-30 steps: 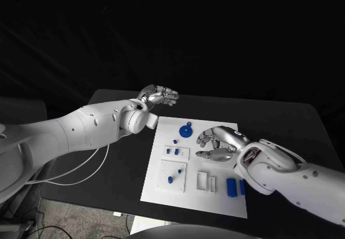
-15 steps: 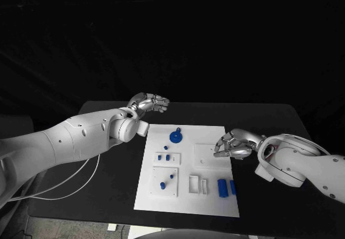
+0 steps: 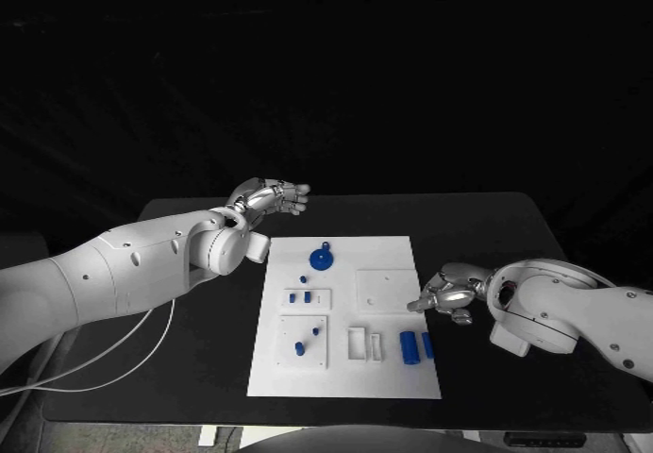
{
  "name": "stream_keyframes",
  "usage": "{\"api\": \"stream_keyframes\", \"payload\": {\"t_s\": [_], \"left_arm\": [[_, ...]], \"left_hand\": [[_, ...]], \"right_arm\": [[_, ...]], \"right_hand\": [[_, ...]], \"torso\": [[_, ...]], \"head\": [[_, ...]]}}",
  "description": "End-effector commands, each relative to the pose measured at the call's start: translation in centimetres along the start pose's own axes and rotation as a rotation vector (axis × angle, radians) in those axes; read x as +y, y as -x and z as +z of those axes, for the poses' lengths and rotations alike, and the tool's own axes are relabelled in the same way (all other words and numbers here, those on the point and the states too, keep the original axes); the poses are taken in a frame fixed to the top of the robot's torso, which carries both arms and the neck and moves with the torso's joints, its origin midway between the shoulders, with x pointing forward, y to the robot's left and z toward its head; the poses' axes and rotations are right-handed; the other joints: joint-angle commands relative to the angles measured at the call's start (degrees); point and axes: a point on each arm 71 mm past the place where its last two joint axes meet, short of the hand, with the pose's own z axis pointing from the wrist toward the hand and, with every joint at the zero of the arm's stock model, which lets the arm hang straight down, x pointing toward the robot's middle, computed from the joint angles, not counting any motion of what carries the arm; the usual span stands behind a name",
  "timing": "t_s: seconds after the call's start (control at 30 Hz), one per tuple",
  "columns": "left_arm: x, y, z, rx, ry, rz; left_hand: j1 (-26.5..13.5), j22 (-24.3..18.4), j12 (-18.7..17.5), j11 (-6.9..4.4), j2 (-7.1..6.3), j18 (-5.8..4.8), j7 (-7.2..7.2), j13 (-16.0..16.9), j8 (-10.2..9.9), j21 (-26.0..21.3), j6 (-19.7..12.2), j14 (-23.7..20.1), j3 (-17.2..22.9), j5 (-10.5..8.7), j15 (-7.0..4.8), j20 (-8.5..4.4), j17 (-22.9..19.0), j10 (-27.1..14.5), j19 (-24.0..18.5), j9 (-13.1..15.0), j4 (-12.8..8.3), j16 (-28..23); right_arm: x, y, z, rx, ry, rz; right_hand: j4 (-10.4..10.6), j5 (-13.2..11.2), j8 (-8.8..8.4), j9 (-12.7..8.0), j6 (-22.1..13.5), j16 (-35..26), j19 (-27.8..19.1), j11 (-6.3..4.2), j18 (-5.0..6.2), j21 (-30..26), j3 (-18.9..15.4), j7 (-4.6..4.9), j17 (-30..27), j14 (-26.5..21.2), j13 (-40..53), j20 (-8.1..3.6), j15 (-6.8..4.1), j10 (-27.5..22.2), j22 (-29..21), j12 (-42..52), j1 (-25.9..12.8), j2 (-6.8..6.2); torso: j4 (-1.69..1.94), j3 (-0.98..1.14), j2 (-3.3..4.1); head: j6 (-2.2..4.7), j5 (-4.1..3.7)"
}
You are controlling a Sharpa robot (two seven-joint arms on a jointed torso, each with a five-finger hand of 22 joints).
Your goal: Assemble the parts on the task board
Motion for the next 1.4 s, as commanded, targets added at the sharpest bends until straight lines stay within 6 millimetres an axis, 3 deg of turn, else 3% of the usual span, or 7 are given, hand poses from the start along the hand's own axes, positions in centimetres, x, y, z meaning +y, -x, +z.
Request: {"api": "stream_keyframes", "payload": {"t_s": [0.03, 0.23, 0.53, 0.8, 0.83, 0.87, 1.4], "left_arm": [[0.3, -0.5, -0.3, 0.020, -0.009, -0.022], [1.3, -0.9, -0.6, 0.030, 0.012, -0.028], [1.7, -0.5, -1.2, 0.031, 0.025, -0.054], [1.7, -0.4, -1.2, 0.031, 0.023, -0.054], [1.7, -0.4, -1.2, 0.031, 0.023, -0.054], [1.7, -0.4, -1.2, 0.032, 0.023, -0.054], [1.7, -0.5, -1.4, 0.059, 0.020, -0.069]], "left_hand": [[-0.51, 0.09, 0.35, -0.03, -0.05, 0.81, -0.04, -0.07, 0.26, -0.23, -0.43, -0.05, -0.40, -0.12, 0.31, 0.20, 0.10, -0.51, 0.03, -0.06, 0.01, -0.22], [-0.66, 0.11, 0.35, -0.03, -0.03, 0.83, -0.03, -0.08, 0.26, -0.27, -0.45, -0.06, -0.52, -0.12, 0.32, 0.21, 0.15, -0.53, 0.03, -0.09, 0.05, -0.30], [-0.98, 0.16, 0.31, 0.01, 0.07, 0.85, 0.01, -0.10, 0.18, -0.42, -0.61, -0.16, -0.74, -0.10, 0.35, 0.24, 0.26, -0.66, -0.03, -0.18, 0.10, -0.51], [-1.04, 0.19, 0.31, 0.02, -0.13, 0.85, 0.02, -0.11, 0.19, -0.50, -0.63, -0.21, -0.85, -0.09, 0.37, 0.26, 0.33, -0.71, -0.10, -0.21, 0.04, -0.63], [-1.05, 0.20, 0.31, 0.02, -0.13, 0.85, 0.02, -0.11, 0.19, -0.51, -0.63, -0.21, -0.85, -0.09, 0.38, 0.26, 0.34, -0.71, -0.10, -0.21, 0.04, -0.64], [-1.05, 0.20, 0.31, 0.02, -0.14, 0.85, 0.02, -0.11, 0.18, -0.51, -0.63, -0.22, -0.86, -0.09, 0.38, 0.26, 0.34, -0.71, -0.10, -0.22, 0.04, -0.64], [-1.69, 0.37, 0.17, 0.17, -0.52, 0.94, 0.56, -0.16, -0.50, -0.81, -2.16, -0.46, -1.18, -0.21, 0.50, 0.36, 0.68, -1.15, -0.15, -0.63, 0.29, -1.17]], "right_arm": [[-1.0, -1.5, 0.4, 0.079, -0.096, -0.017], [-0.9, -2.7, 1.3, 0.087, -0.107, -0.052], [-1.4, -4.2, 2.4, 0.110, -0.134, -0.078], [-1.3, -5.8, 3.5, 0.121, -0.134, -0.111], [-1.3, -6.1, 3.6, 0.121, -0.134, -0.107], [-1.3, -6.2, 3.7, 0.118, -0.133, -0.110], [-1.3, -7.9, 5.3, 0.102, -0.125, -0.120]], "right_hand": [[0.04, -0.07, -0.12, 0.15, 0.54, 0.37, -0.11, -0.46, 3.89, 0.45, -0.45, 0.24, 0.35, -0.31, 0.38, -0.39, -0.15, -0.15, 1.41, 0.36, -0.84, 0.05], [0.10, -0.07, -0.34, 0.27, 0.32, 0.59, -0.20, -0.45, 3.89, 1.02, -0.50, 0.27, 0.84, -0.42, 0.82, -0.70, -0.15, -0.31, 1.42, 0.49, -1.26, -0.07], [0.45, -0.06, -0.31, 0.50, 0.62, 0.71, -0.32, -0.50, 3.89, 1.61, -0.18, 0.20, 1.27, -0.49, 1.18, -0.90, -0.19, -0.31, 1.39, 0.55, -1.76, 0.01], [0.61, -0.07, -0.34, 0.59, 0.69, 0.73, -0.42, -0.53, 3.89, 1.86, -0.09, 0.17, 1.45, -0.51, 1.32, -0.93, -0.21, -0.30, 1.38, 0.53, -2.08, -0.20], [0.57, -0.07, -0.36, 0.61, 0.68, 0.73, -0.45, -0.54, 3.89, 1.92, -0.05, 0.17, 1.49, -0.51, 1.35, -0.94, -0.22, -0.31, 1.37, 0.52, -2.07, -0.30], [0.45, -0.07, -0.39, 0.64, 0.67, 0.73, -0.49, -0.54, 3.89, 1.99, 0.02, 0.16, 1.55, -0.51, 1.40, -0.95, -0.22, -0.31, 1.37, 0.51, -1.98, -0.45], [-0.36, -0.07, -0.64, 0.80, 0.50, 0.66, -0.78, -0.46, 3.89, 2.49, 0.13, 0.24, 1.88, -0.49, 1.71, -0.91, -0.14, -0.41, 1.31, 0.39, -1.72, -1.41]], "torso": [[-0.23, -0.22, -1.42], [-0.27, -0.58, -2.50], [-0.05, -0.99, -2.78], [-0.14, -0.95, -2.64], [0.31, -1.09, -2.60], [0.39, -1.11, -2.58], [0.31, -1.09, -2.46]], "head": [[-0.90, -0.05], [-1.79, -0.09], [-2.62, -0.37], [-3.24, -0.11], [-3.51, -0.46], [-3.57, -0.55], [-4.14, -0.55]]}}
